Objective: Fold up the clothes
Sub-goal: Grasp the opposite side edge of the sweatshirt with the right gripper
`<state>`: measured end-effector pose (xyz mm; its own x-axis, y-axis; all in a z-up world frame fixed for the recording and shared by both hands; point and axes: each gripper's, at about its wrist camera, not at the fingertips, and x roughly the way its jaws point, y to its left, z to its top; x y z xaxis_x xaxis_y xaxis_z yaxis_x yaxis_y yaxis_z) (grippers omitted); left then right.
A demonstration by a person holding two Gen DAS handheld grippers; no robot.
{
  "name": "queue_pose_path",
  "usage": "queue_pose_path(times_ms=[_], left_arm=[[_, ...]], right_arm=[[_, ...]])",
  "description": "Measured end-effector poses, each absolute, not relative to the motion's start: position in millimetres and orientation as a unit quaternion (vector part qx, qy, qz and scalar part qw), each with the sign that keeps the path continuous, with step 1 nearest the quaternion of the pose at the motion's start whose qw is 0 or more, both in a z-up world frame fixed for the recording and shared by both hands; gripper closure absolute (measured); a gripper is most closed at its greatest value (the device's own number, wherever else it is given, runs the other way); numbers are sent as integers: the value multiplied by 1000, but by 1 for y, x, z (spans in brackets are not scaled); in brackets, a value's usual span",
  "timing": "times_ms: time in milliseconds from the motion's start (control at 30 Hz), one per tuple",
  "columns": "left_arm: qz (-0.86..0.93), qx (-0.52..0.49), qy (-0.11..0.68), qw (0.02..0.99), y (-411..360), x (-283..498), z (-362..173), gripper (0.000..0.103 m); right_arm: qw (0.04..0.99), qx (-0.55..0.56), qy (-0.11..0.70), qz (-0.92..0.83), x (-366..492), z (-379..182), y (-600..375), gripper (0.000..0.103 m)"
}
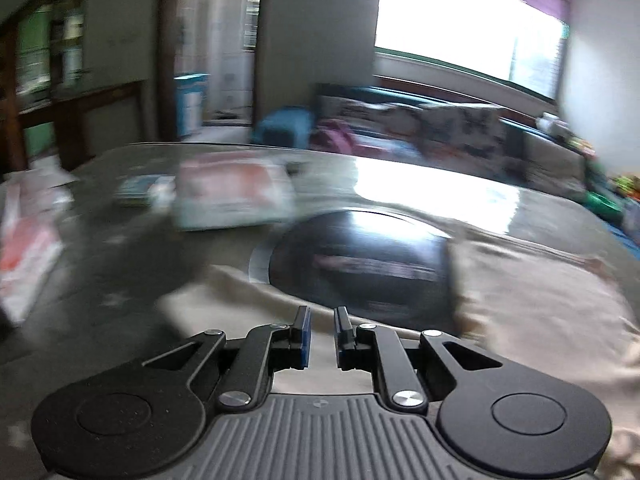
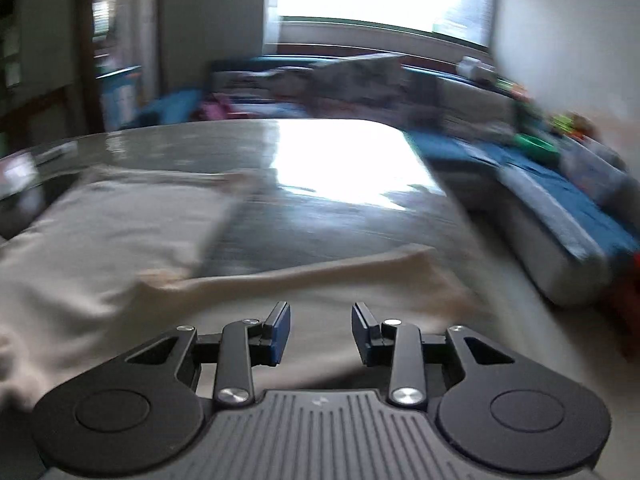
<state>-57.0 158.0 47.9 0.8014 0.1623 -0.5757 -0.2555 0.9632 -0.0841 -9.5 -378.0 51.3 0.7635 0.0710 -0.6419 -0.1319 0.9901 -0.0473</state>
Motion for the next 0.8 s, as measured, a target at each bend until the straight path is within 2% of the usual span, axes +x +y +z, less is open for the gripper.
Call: queue_pose_path(times_ms=[167, 467, 533, 633, 700, 733, 800], left_arm=[[22, -63, 304, 950, 100, -44, 48, 90], [-84, -17, 313, 946, 17, -32, 46, 90], [-99, -8, 313, 945, 3, -30, 46, 90], [-114, -1, 314, 943, -12, -26, 44, 90], [-123, 3, 314, 941, -21, -23, 43, 90], [-129, 6, 314, 941, -26, -22, 43, 90], [-140, 14, 315, 938, -37, -19, 41, 90]], right_arm=[[940, -14, 341, -10, 2, 44, -415, 69], [938, 37, 344, -14, 17, 30, -436, 70], [939, 42, 342, -16, 19, 30, -438, 75], [939, 51, 338, -20, 21, 30, -440, 77], [940, 52, 337, -20, 22, 30, -440, 83], [940, 52, 336, -17, 22, 30, -440, 91], [942, 53, 332, -13, 20, 31, -441, 94]])
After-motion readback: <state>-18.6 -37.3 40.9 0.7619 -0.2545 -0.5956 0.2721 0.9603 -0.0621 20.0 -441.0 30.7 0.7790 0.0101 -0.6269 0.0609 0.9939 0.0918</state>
